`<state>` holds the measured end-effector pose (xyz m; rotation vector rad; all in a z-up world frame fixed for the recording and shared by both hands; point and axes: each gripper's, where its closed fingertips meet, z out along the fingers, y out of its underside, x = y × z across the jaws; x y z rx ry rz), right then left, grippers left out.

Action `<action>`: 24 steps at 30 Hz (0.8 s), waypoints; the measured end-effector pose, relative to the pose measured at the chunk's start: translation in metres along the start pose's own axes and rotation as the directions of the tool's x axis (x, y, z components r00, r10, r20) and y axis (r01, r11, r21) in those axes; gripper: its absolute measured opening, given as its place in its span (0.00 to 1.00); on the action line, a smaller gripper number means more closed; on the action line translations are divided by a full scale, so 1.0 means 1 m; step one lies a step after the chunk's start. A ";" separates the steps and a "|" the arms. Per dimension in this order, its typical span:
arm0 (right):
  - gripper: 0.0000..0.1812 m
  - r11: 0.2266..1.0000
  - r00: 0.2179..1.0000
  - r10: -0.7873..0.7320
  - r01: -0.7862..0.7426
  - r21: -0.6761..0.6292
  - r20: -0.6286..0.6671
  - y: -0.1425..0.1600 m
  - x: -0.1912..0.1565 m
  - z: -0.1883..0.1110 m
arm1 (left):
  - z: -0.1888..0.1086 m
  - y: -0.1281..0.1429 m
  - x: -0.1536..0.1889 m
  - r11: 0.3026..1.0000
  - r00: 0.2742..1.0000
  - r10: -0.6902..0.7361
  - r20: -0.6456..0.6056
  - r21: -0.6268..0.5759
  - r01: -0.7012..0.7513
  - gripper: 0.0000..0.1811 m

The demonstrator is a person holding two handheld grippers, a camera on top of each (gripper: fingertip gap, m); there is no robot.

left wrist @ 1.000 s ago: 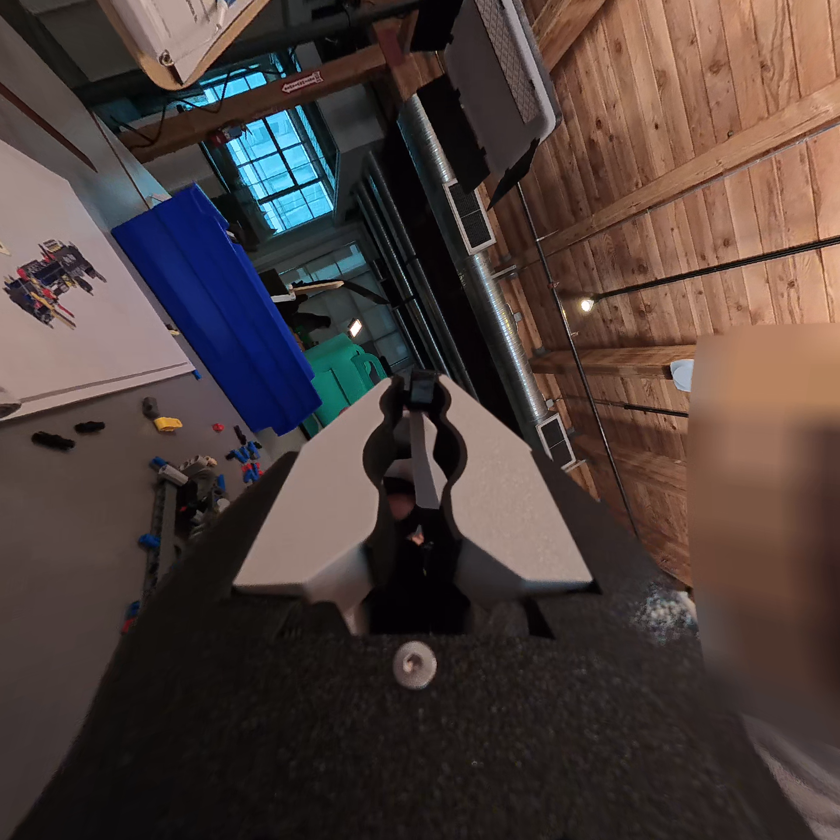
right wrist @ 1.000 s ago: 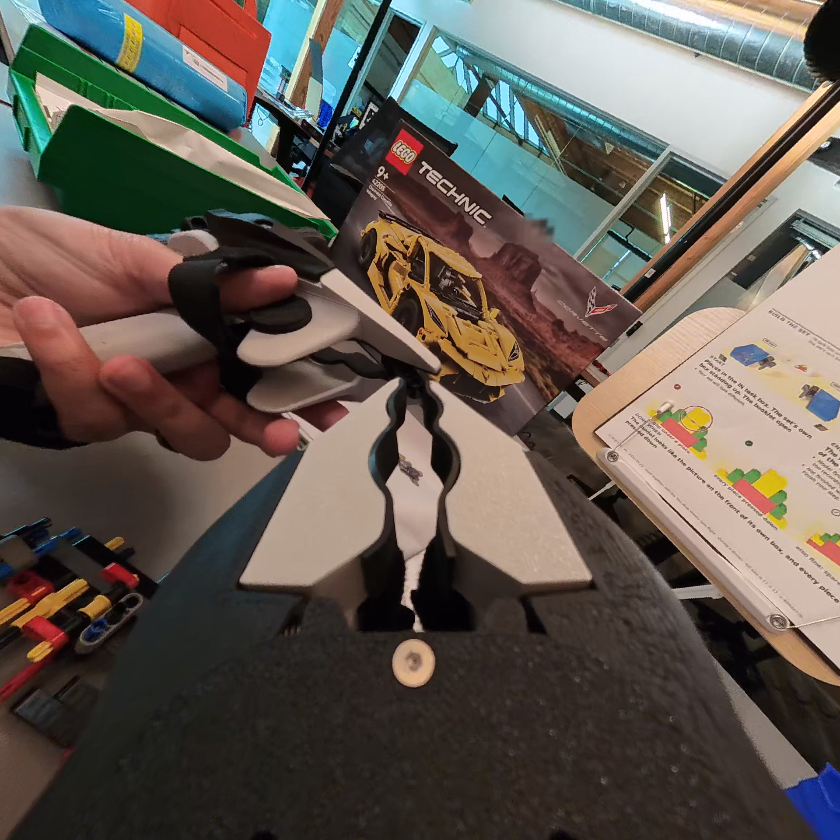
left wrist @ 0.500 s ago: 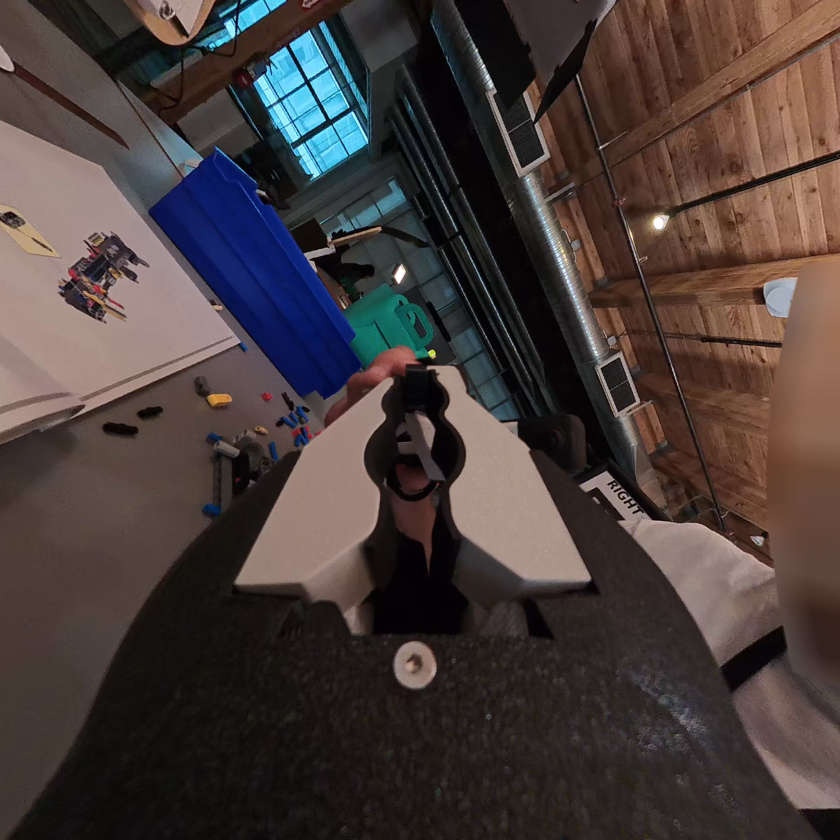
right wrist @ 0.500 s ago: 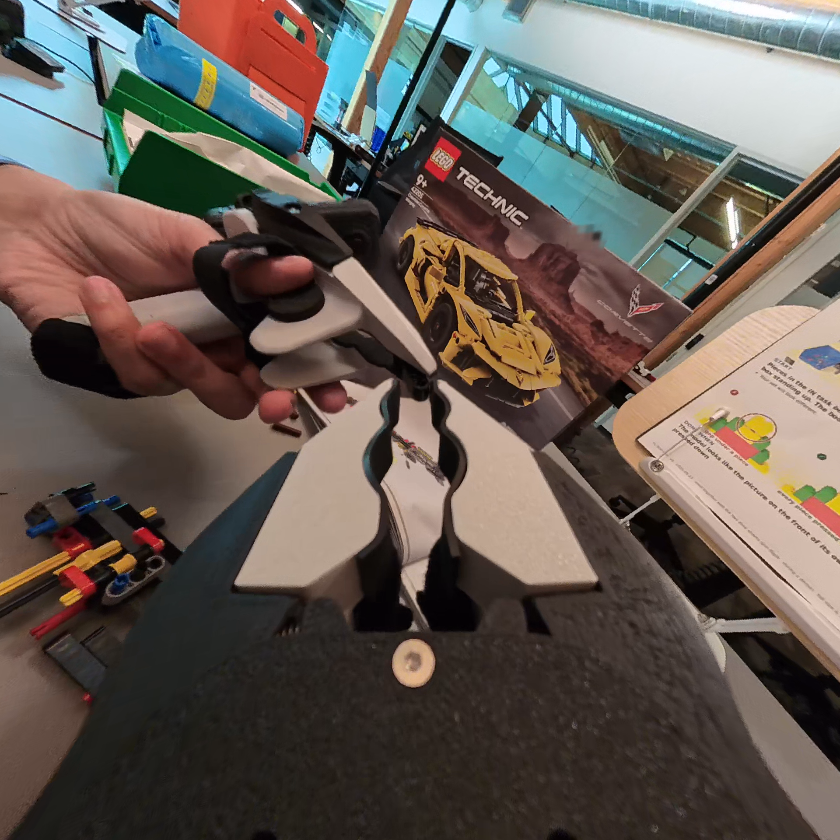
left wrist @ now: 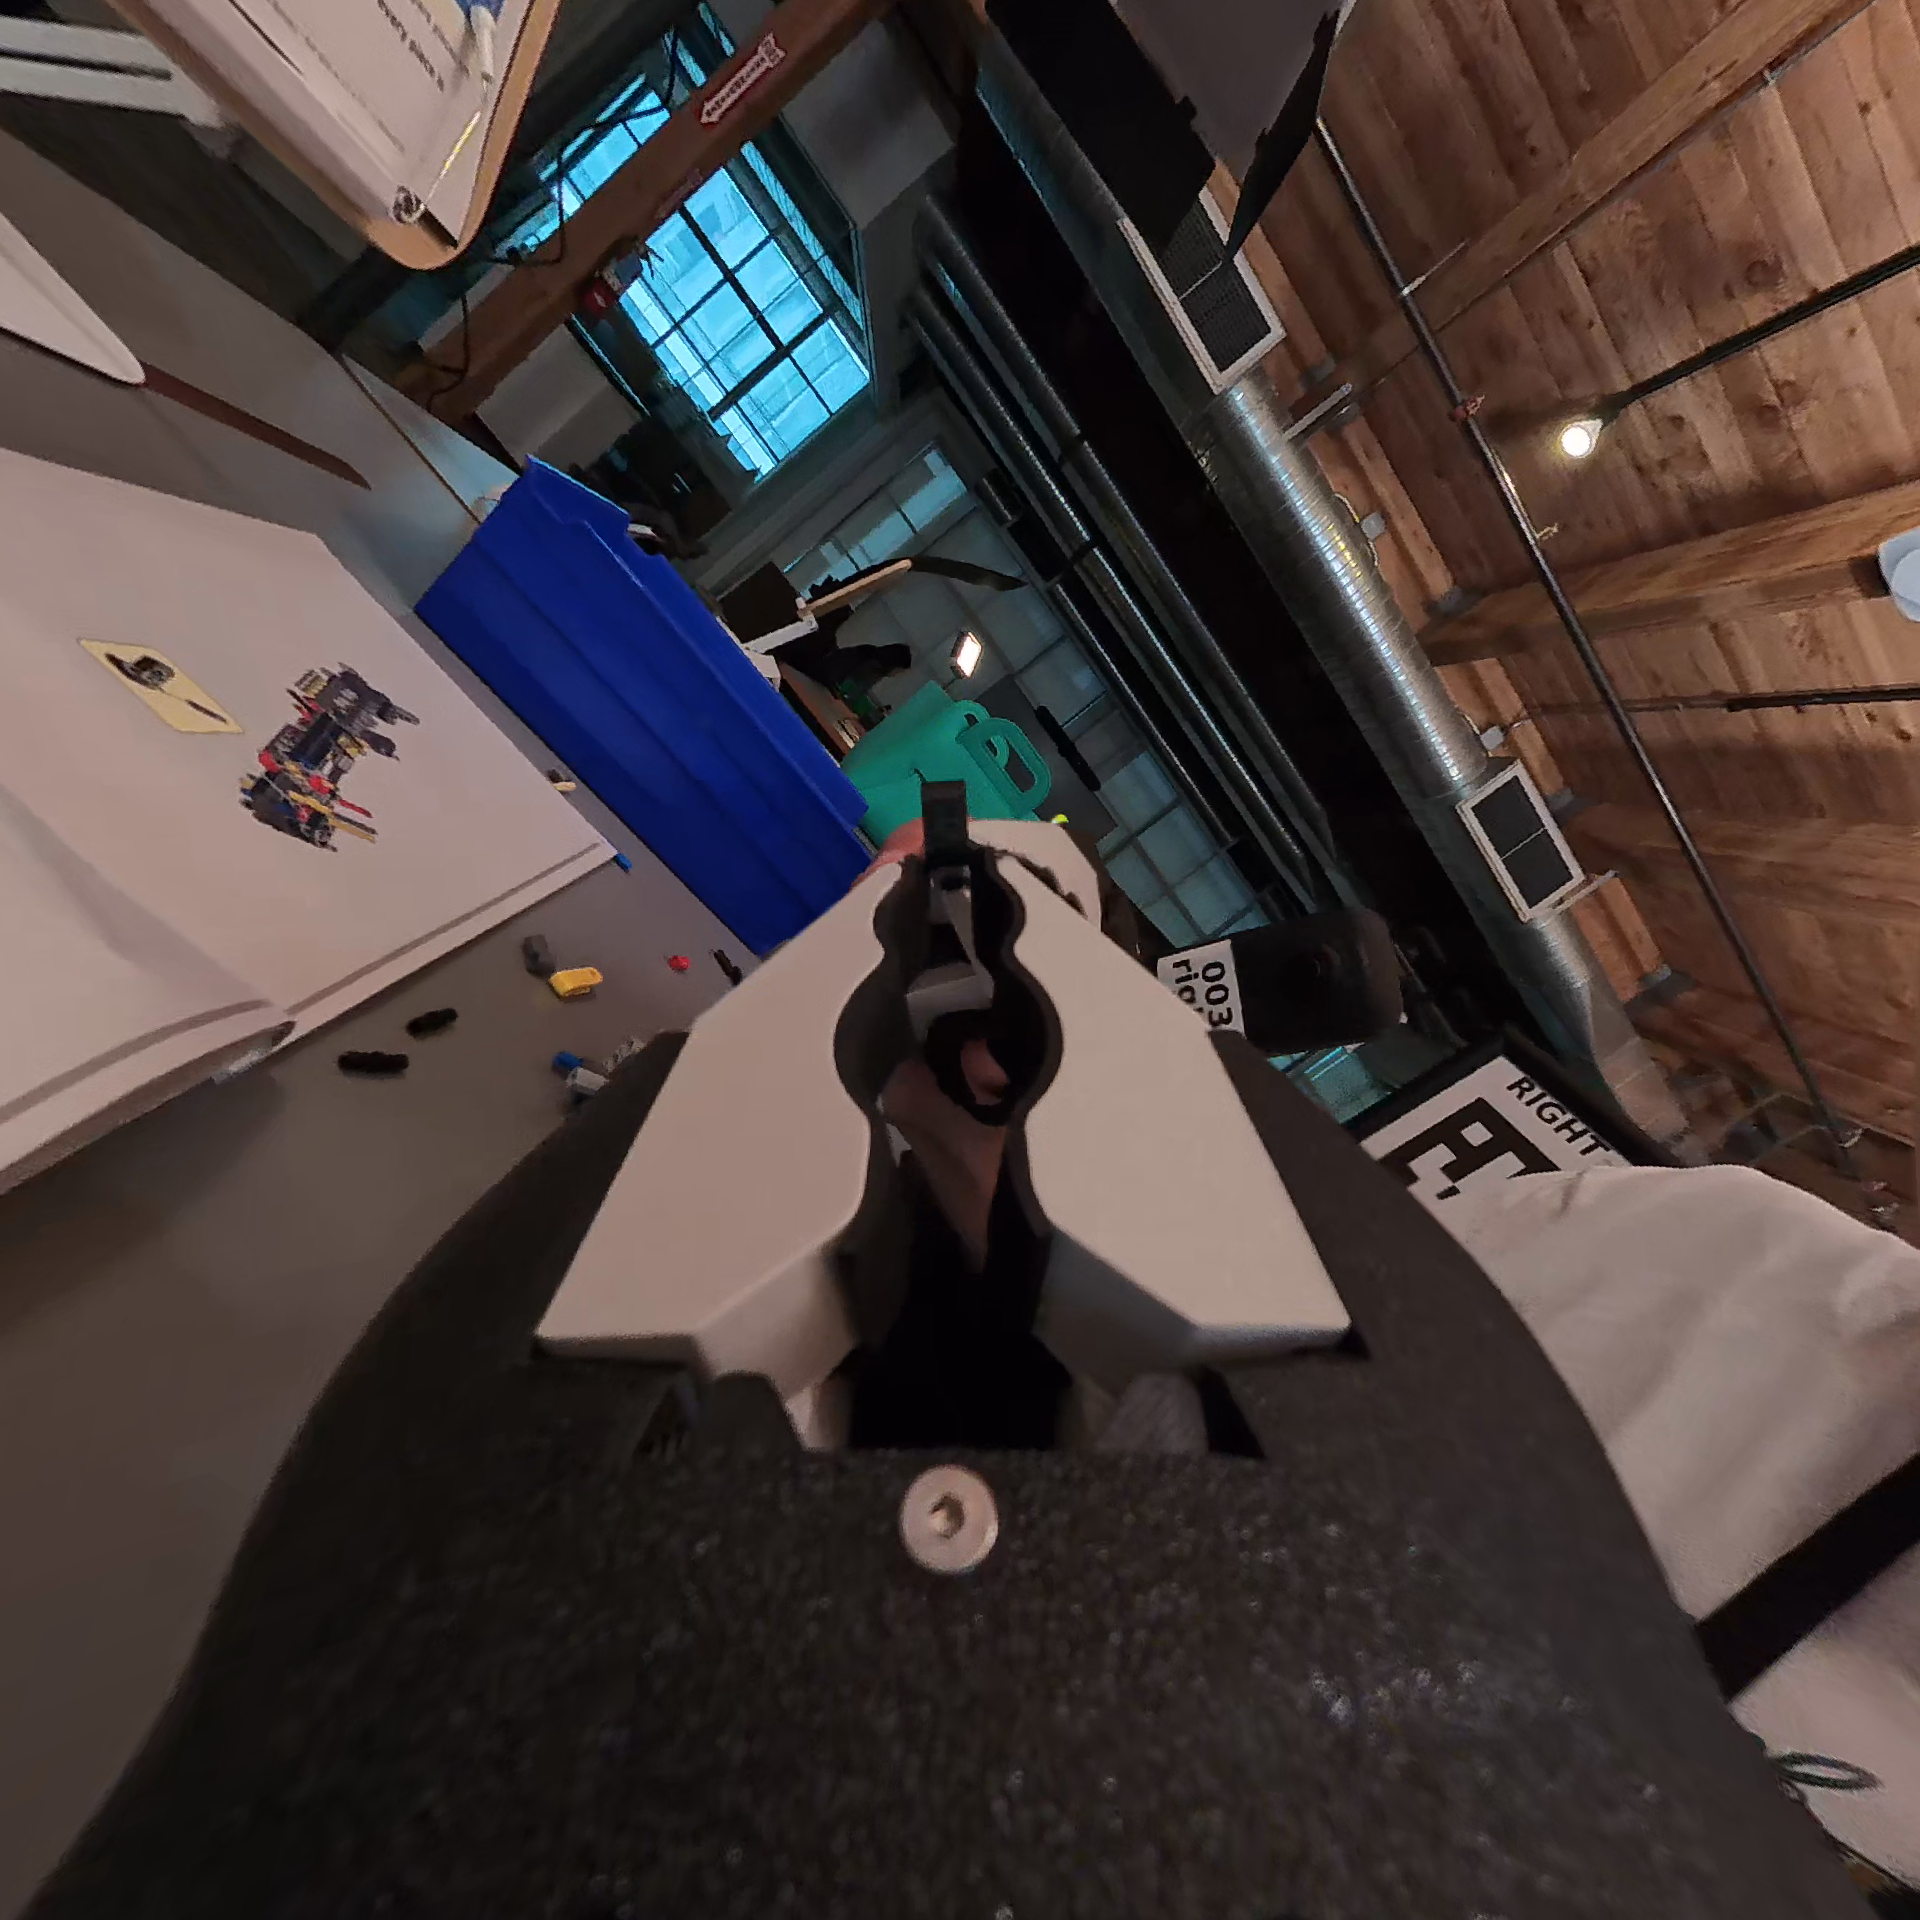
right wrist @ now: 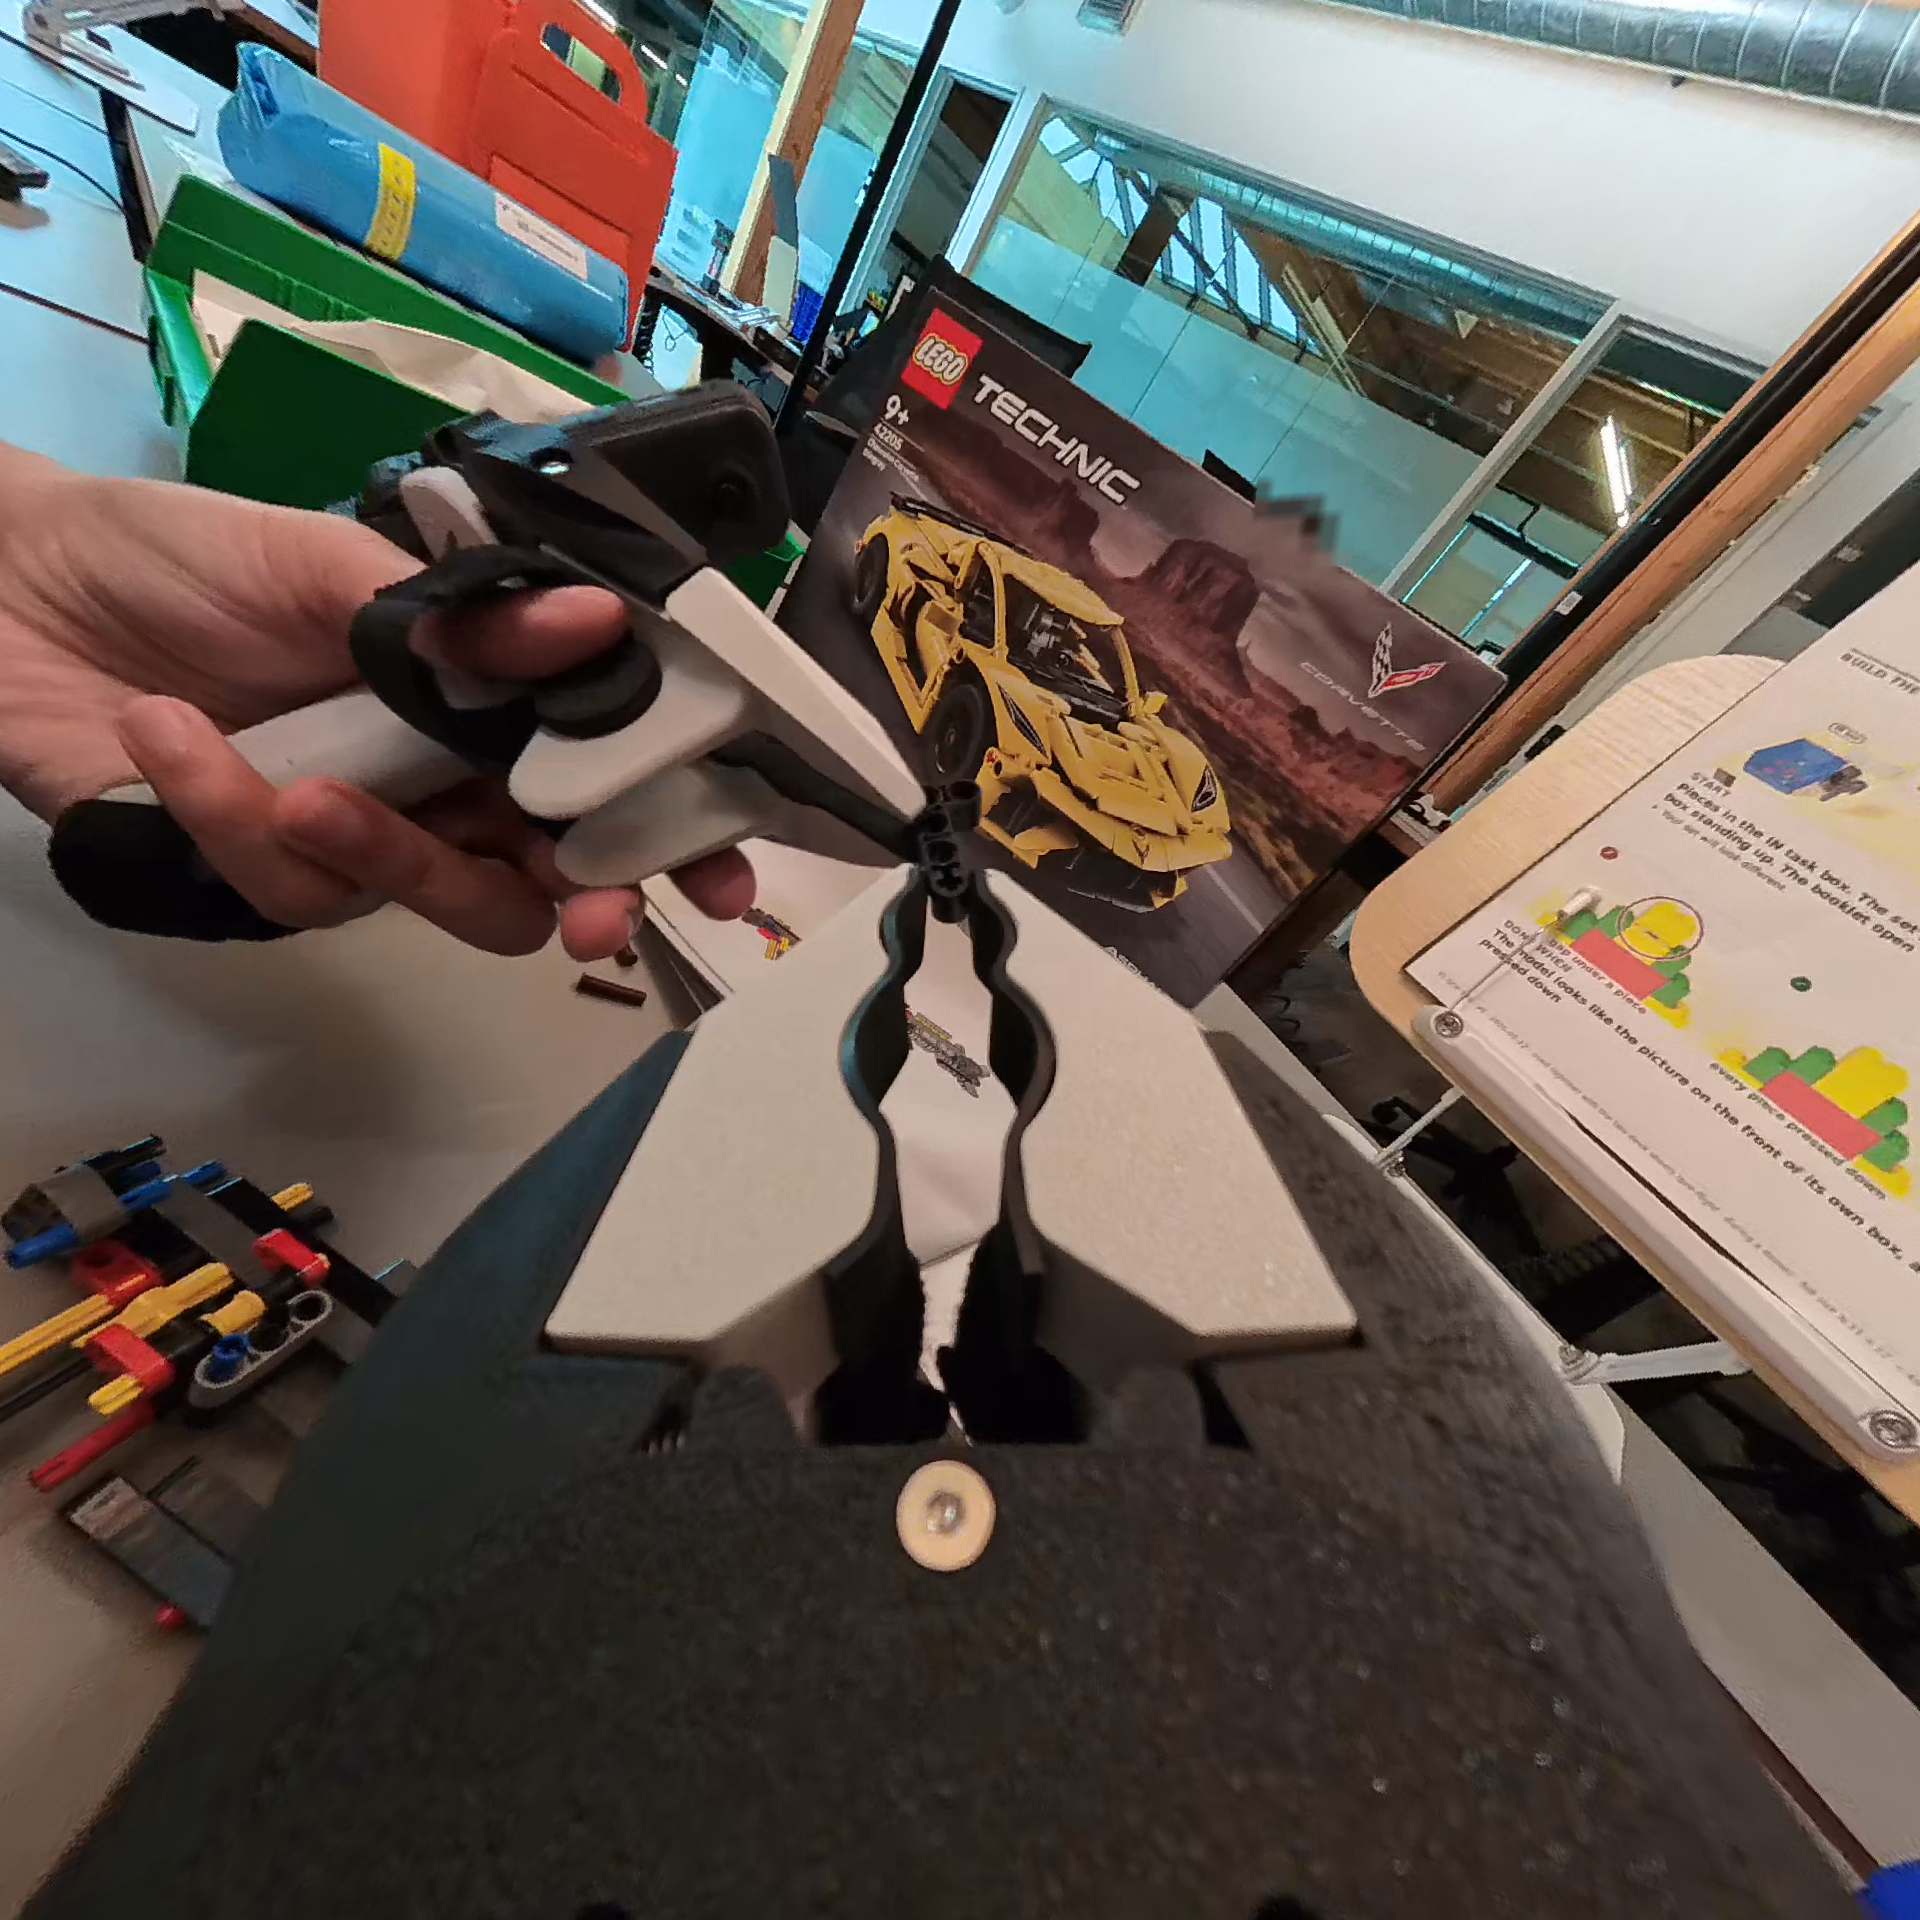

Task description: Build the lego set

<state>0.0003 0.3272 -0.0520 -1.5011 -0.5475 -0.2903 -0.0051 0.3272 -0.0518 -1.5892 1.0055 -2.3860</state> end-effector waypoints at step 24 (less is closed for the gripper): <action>0.10 0.759 0.701 0.604 -0.651 -0.005 0.380 -0.019 -0.006 -0.008 | -0.001 0.005 0.025 0.917 0.921 0.390 0.003 -0.092 -0.388 0.04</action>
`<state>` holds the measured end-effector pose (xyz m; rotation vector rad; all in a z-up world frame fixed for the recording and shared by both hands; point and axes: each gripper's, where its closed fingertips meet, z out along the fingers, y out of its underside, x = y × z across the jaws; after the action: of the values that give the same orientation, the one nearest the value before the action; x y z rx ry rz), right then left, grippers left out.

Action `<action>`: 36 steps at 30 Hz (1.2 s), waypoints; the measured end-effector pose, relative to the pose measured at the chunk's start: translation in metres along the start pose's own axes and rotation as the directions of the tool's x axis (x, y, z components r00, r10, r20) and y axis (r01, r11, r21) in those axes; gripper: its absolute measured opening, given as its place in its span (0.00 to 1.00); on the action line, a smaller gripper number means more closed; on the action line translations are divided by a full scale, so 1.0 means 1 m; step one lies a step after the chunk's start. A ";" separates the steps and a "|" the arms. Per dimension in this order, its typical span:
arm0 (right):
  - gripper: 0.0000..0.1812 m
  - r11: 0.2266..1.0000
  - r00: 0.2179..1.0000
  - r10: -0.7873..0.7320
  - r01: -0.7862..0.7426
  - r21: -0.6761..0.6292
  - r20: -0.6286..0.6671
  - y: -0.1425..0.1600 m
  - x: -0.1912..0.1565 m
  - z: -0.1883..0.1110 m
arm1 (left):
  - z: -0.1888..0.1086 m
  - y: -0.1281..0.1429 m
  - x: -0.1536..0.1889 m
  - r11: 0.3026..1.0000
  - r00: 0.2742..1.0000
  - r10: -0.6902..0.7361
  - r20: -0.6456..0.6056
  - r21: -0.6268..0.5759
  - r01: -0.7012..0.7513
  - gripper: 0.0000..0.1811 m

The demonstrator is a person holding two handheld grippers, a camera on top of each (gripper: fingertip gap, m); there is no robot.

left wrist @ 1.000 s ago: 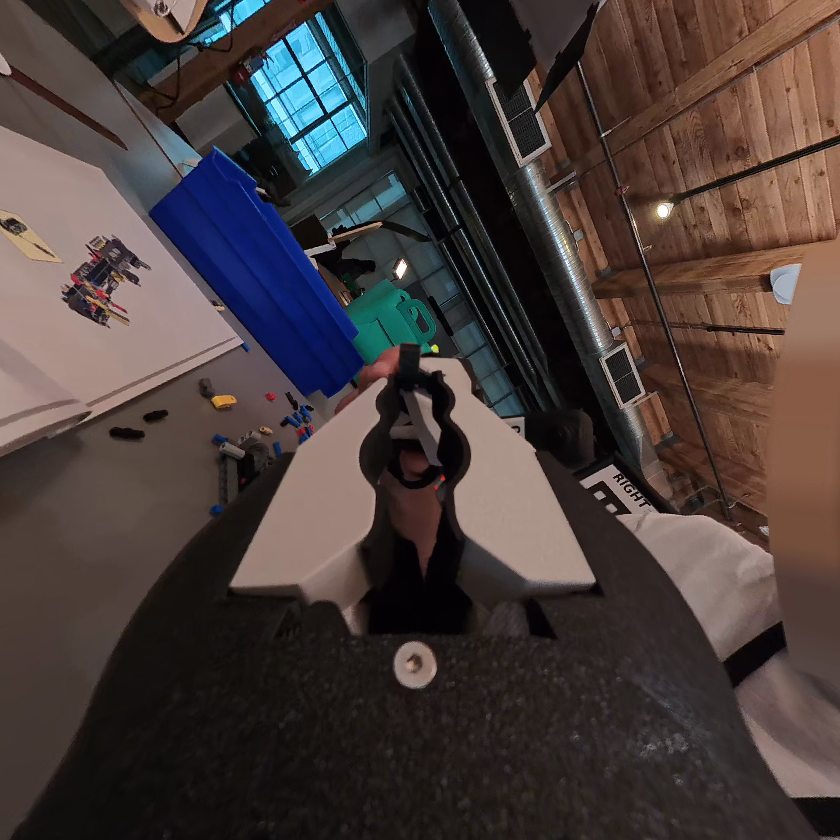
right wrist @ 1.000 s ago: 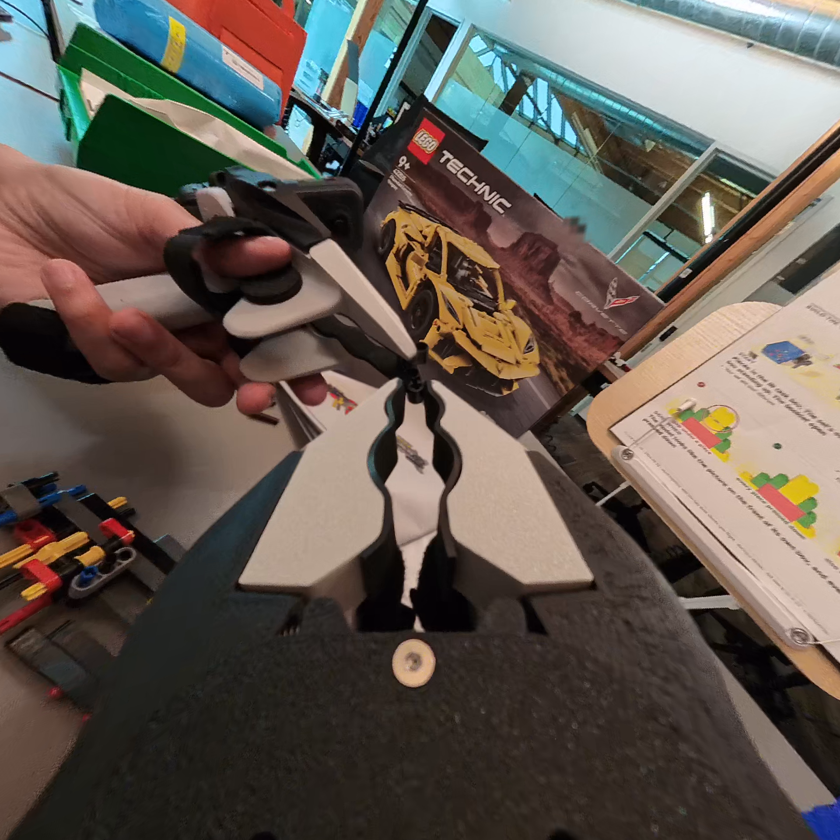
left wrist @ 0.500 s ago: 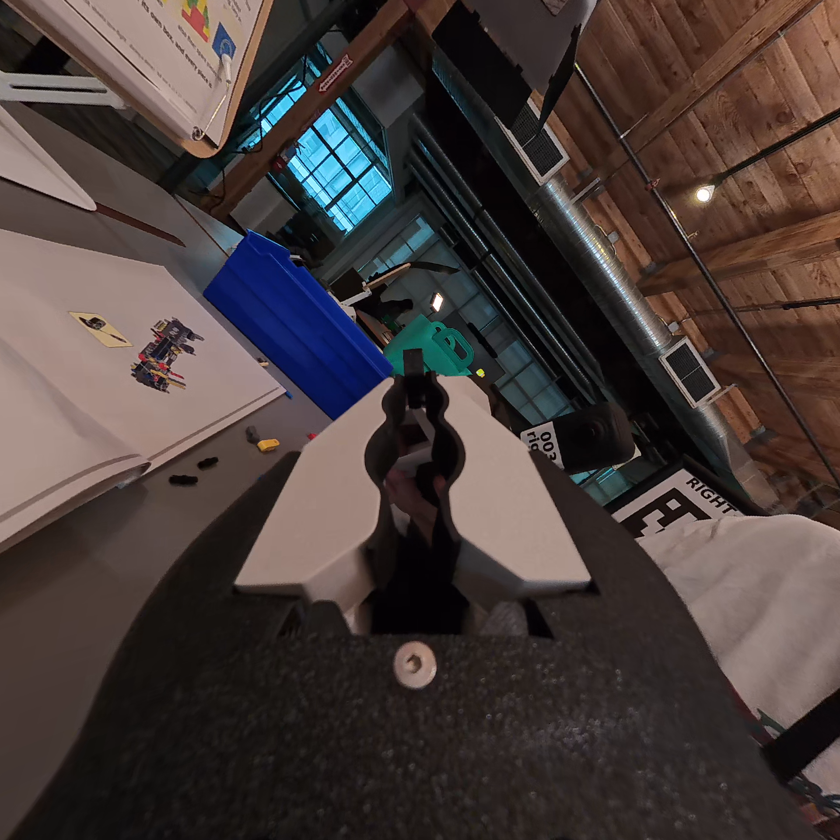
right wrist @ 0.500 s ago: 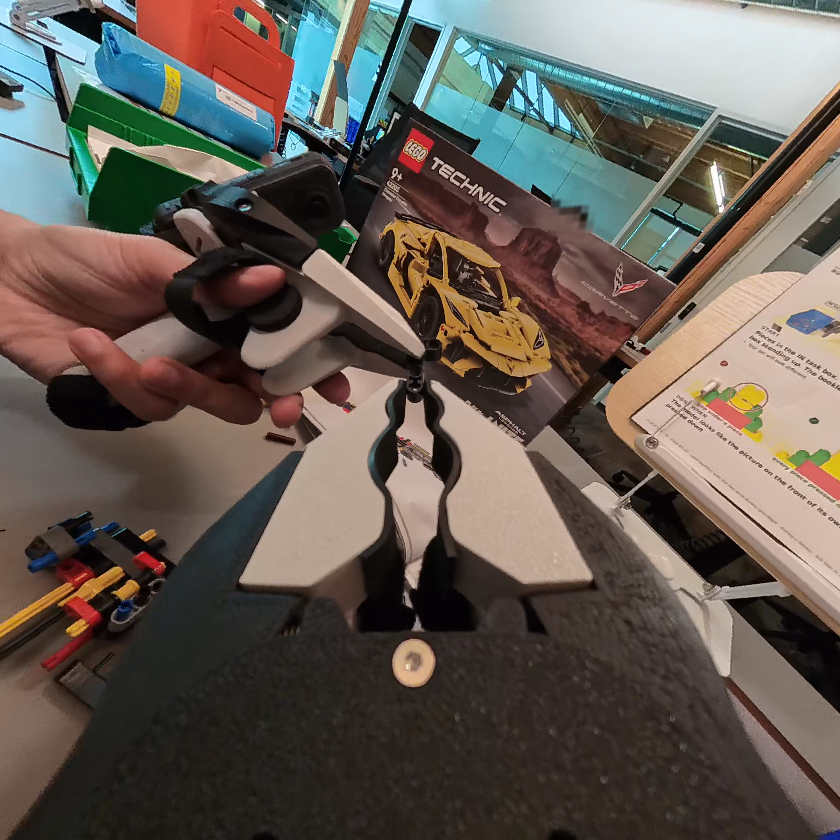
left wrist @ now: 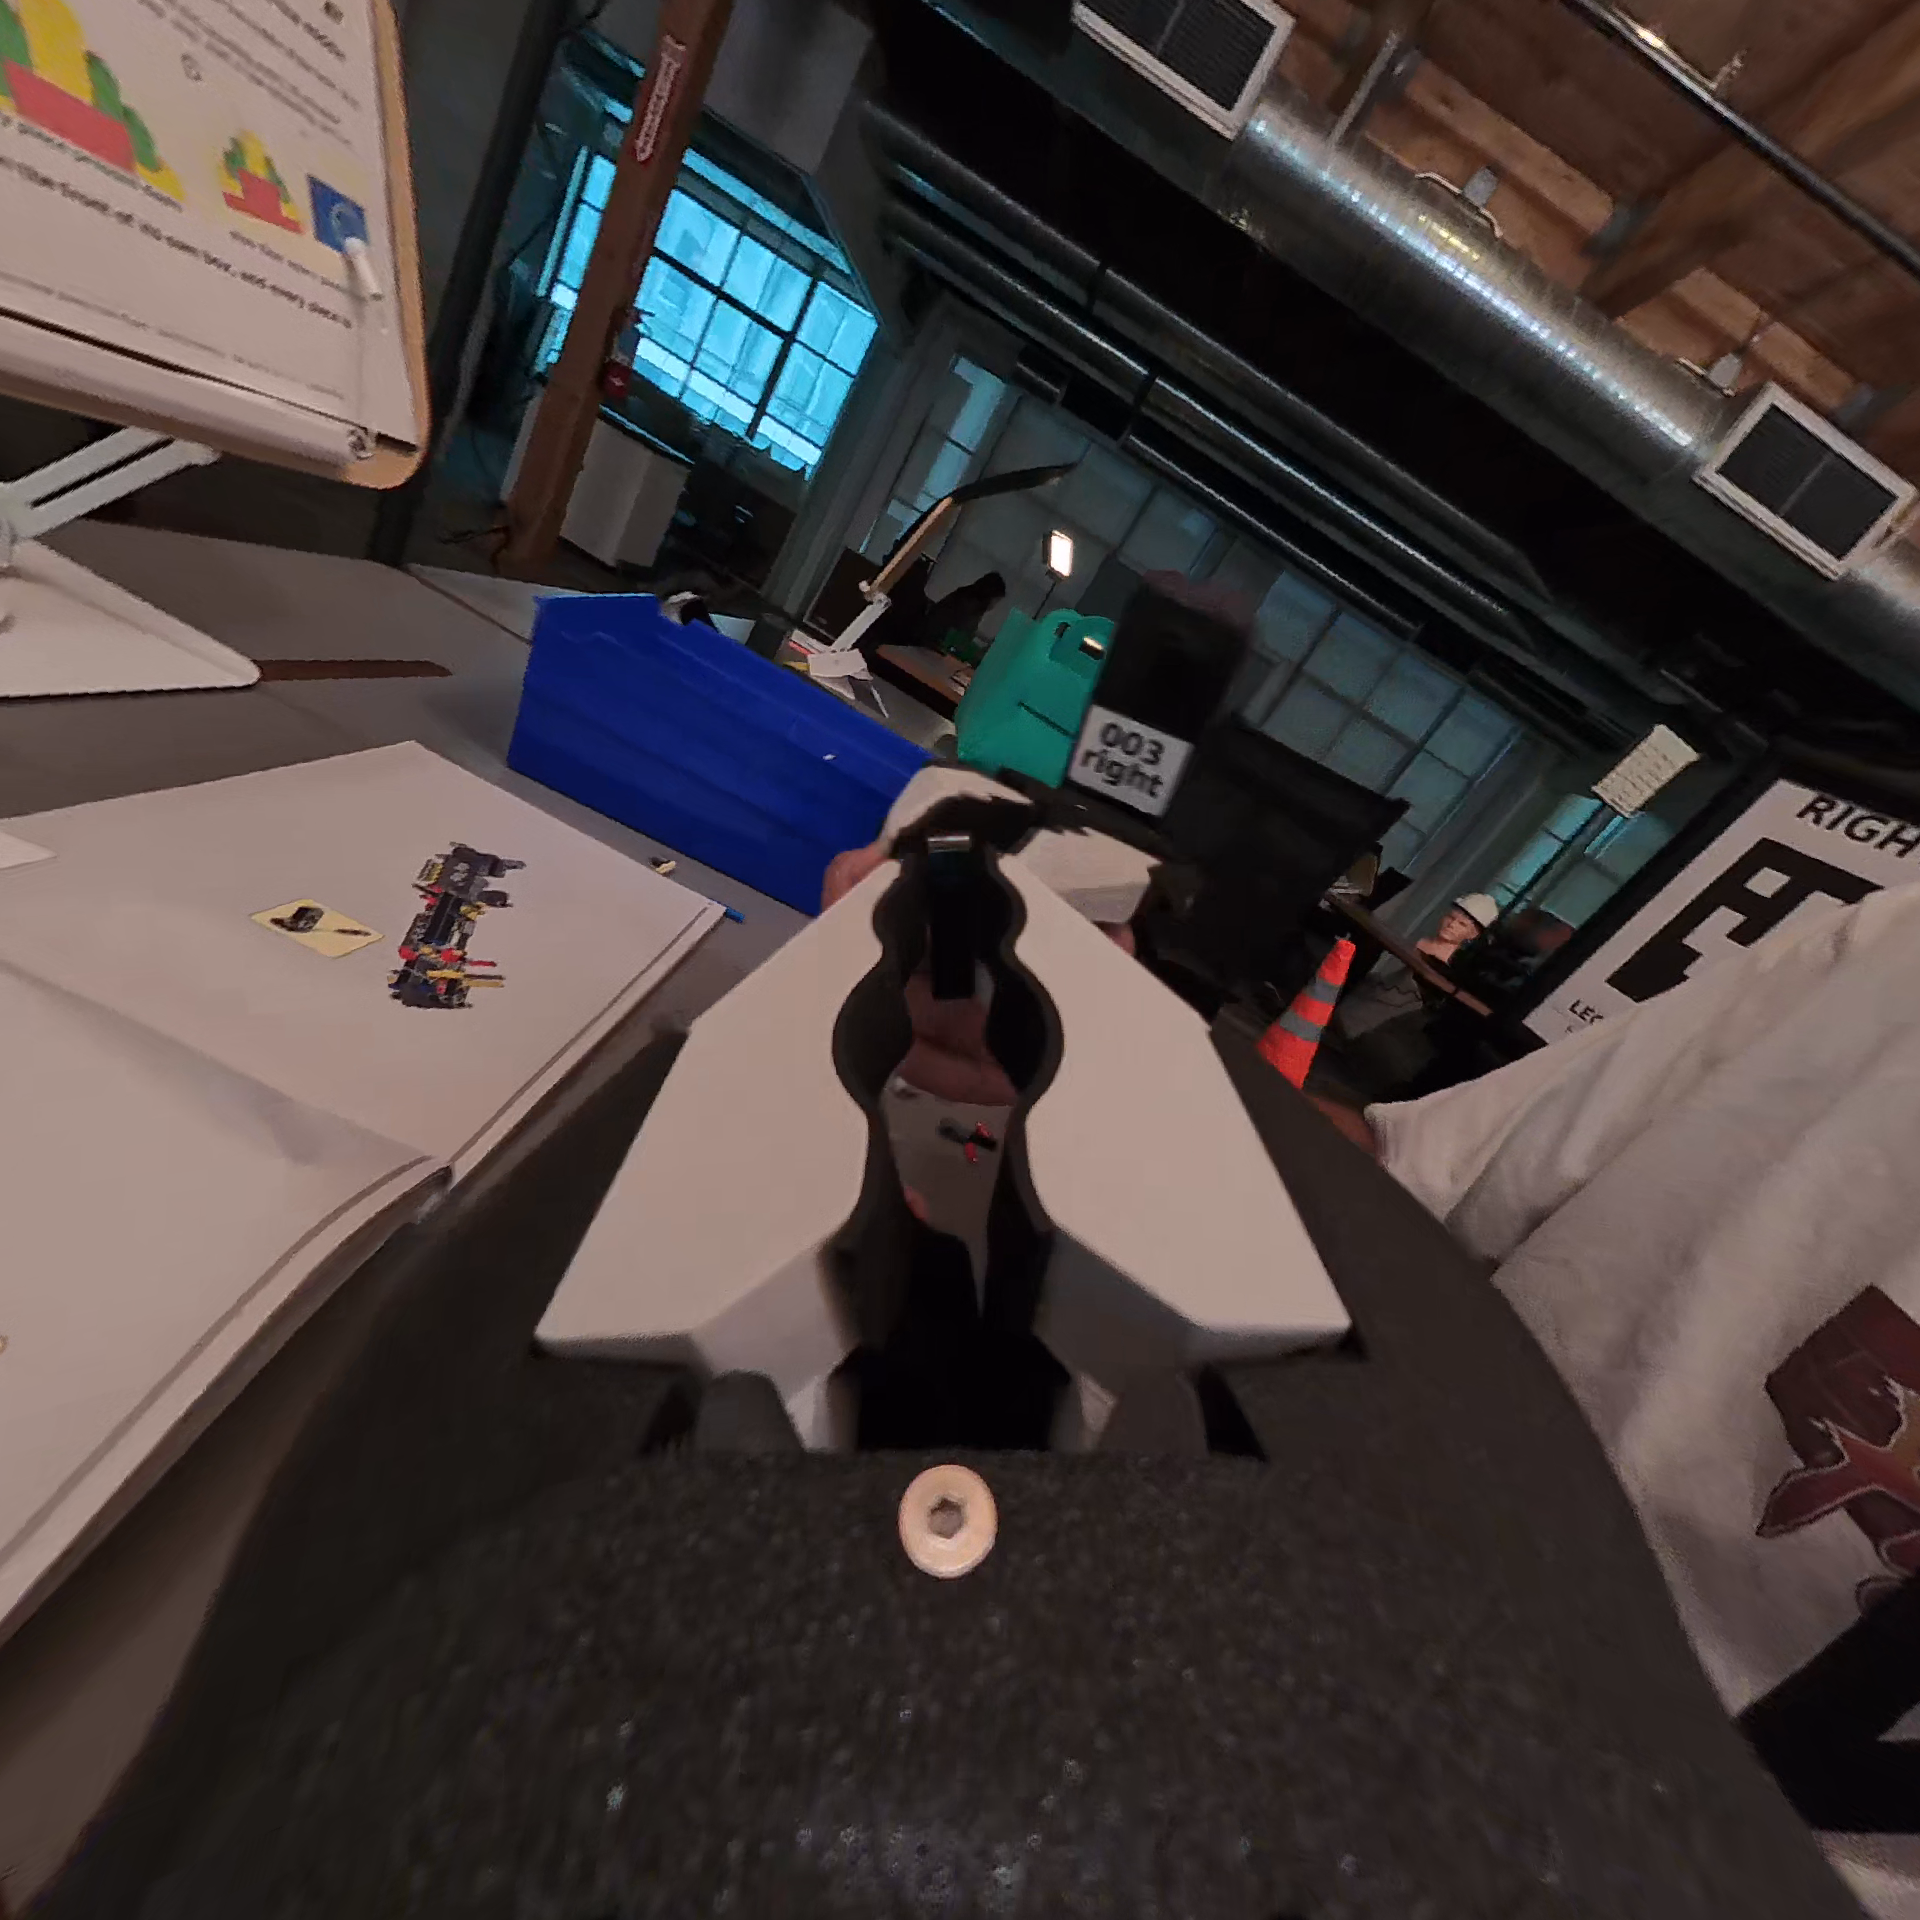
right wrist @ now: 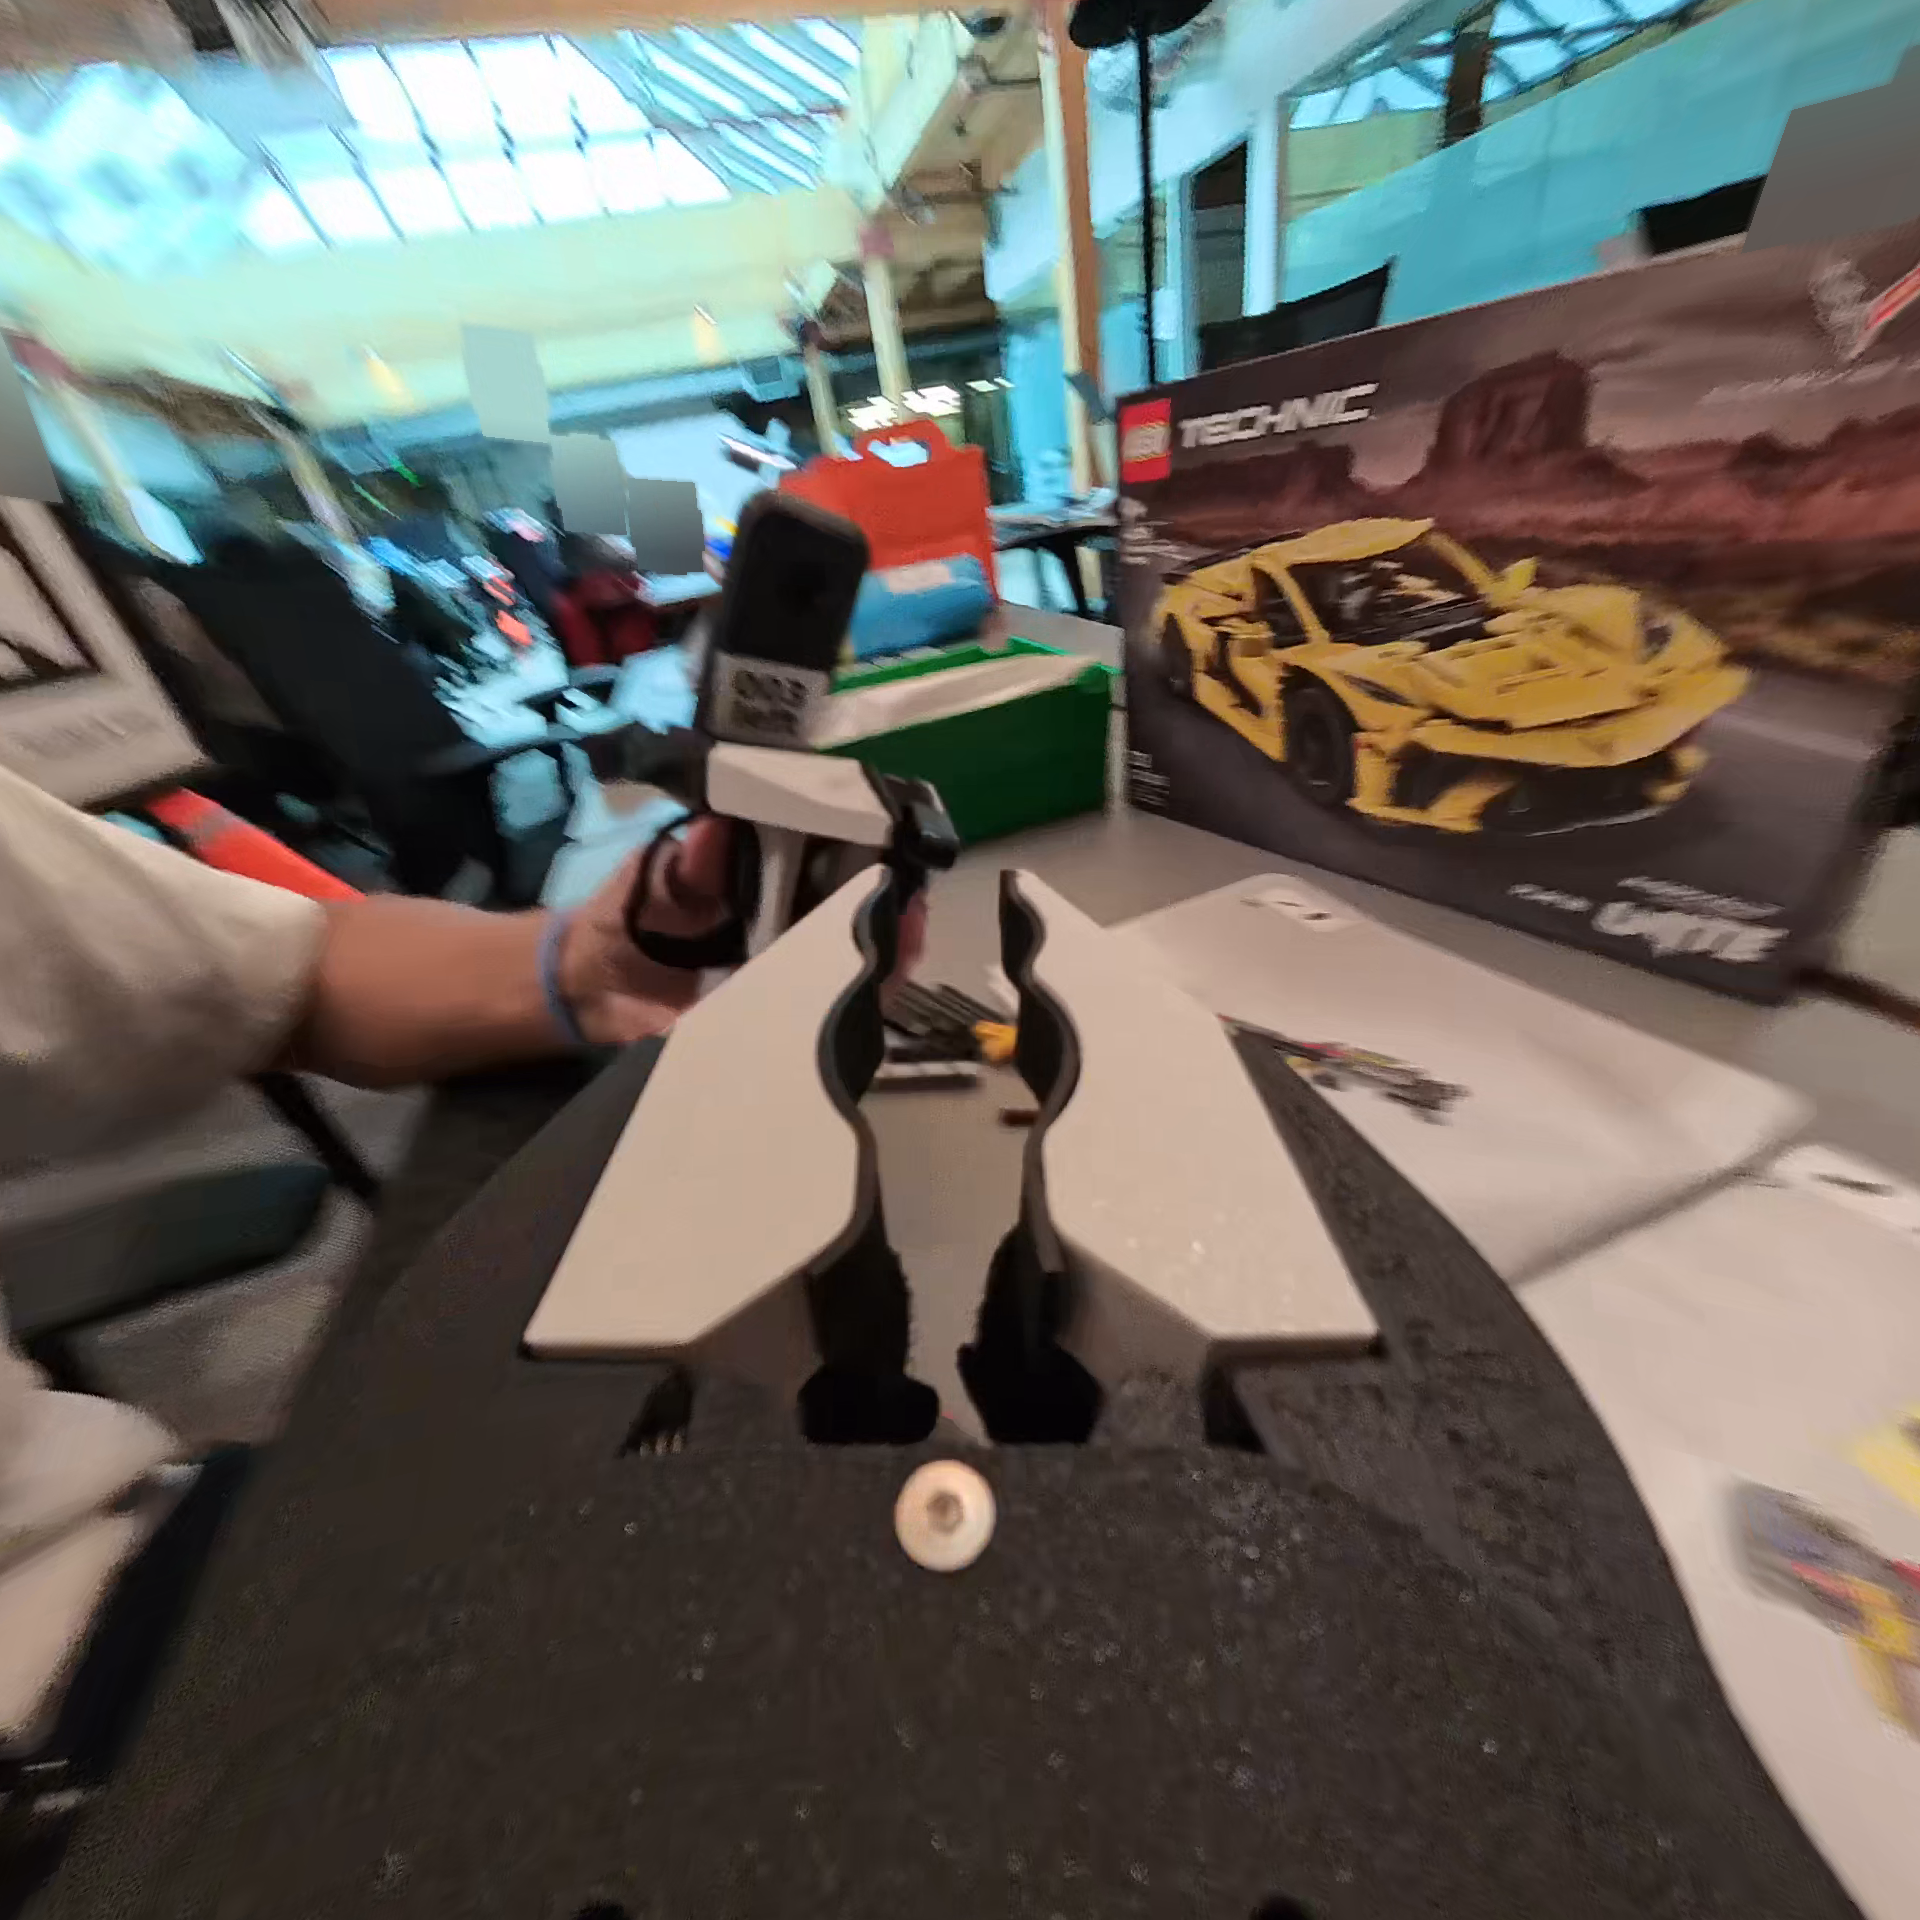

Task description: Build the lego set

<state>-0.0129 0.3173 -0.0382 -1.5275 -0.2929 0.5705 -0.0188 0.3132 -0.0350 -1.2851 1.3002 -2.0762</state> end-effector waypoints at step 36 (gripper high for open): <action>0.19 0.628 0.958 -0.274 0.249 -0.737 0.091 0.132 -0.013 -0.092 | -0.023 0.016 -0.079 0.992 0.922 -0.005 0.387 -0.116 0.054 0.04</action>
<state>0.0020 0.2255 -0.1703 -2.2352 -0.7912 0.1740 0.0000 0.3723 -0.0921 -1.6749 1.2469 -1.6630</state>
